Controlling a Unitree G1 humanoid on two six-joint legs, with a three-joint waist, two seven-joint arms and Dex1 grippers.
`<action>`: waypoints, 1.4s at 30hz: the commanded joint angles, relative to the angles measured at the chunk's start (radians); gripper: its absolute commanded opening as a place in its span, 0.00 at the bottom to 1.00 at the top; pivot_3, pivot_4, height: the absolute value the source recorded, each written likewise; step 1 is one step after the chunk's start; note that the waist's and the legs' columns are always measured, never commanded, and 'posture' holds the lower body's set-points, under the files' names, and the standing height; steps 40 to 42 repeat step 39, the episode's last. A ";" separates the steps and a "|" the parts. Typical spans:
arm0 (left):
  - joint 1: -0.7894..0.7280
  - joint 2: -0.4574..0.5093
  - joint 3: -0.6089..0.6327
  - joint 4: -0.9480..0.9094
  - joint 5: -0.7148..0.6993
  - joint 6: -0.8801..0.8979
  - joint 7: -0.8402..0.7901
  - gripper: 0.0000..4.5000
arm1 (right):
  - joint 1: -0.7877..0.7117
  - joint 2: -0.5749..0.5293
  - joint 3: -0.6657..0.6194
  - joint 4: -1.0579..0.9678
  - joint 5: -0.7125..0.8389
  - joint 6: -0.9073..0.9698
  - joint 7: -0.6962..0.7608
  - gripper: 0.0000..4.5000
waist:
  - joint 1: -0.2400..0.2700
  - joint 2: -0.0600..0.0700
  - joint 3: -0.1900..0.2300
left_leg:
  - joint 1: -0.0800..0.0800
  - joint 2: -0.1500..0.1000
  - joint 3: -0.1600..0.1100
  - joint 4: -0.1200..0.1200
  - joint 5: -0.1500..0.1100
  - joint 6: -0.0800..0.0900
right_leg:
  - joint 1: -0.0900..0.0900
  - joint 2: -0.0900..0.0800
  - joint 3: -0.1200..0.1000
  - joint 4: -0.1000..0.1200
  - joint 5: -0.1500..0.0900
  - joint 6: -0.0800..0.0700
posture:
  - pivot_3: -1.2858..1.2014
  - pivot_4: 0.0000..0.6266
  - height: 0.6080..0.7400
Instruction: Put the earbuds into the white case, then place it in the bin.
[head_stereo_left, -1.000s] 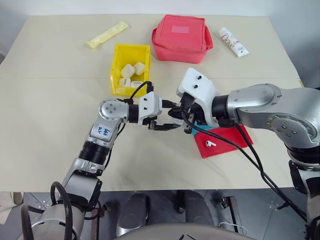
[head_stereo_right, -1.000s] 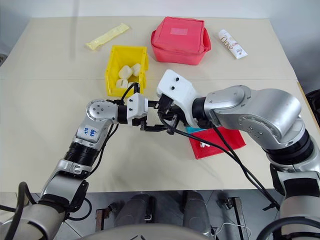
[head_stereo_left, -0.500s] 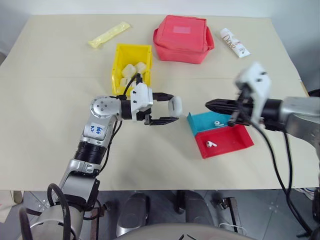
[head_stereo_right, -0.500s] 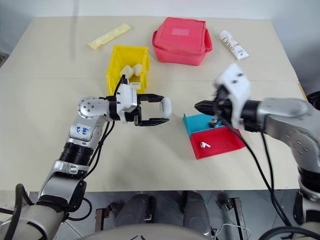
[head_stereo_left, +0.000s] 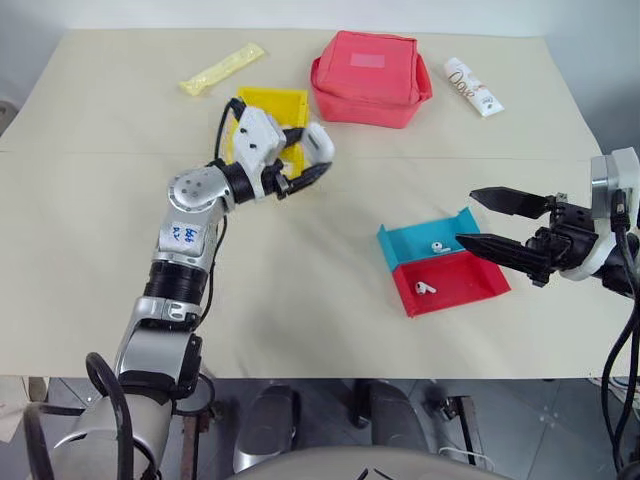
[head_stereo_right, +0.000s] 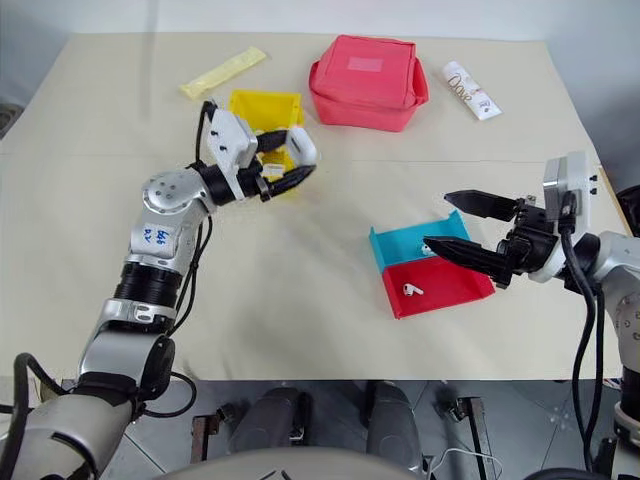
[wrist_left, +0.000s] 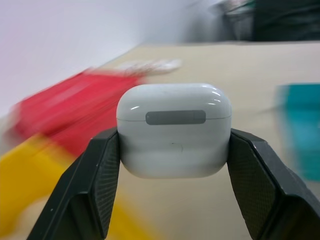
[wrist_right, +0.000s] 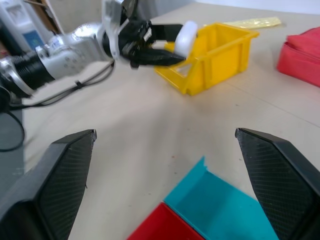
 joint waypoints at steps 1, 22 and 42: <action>-0.086 0.025 0.030 0.088 0.065 0.027 0.157 0.62 | 0.024 0.017 -0.011 -0.049 -0.007 -0.032 -0.020 0.99 | 0.004 0.000 0.000 | 0.000 0.000 0.000 0.000 0.000 0.000 | 0.000 0.000 0.000 0.000 0.000 0.000 | 0.52 0.24 1.00; 0.272 0.220 0.112 -0.357 -0.344 0.160 -0.421 1.00 | -0.025 -0.095 0.066 0.001 -0.051 -0.013 0.077 1.00 | -0.013 0.000 0.000 | 0.001 0.001 0.000 0.000 0.001 -0.003 | 0.000 0.001 0.001 0.001 0.000 -0.001 | 0.52 0.24 1.00; 0.457 0.367 0.244 -0.303 -0.385 0.027 -0.639 1.00 | 0.163 -0.217 -0.001 0.124 -0.183 -0.152 0.322 1.00 | -0.002 0.001 0.000 | 0.001 0.000 0.000 0.000 0.000 -0.002 | 0.000 -0.001 0.001 0.002 0.000 -0.001 | 0.52 0.24 1.00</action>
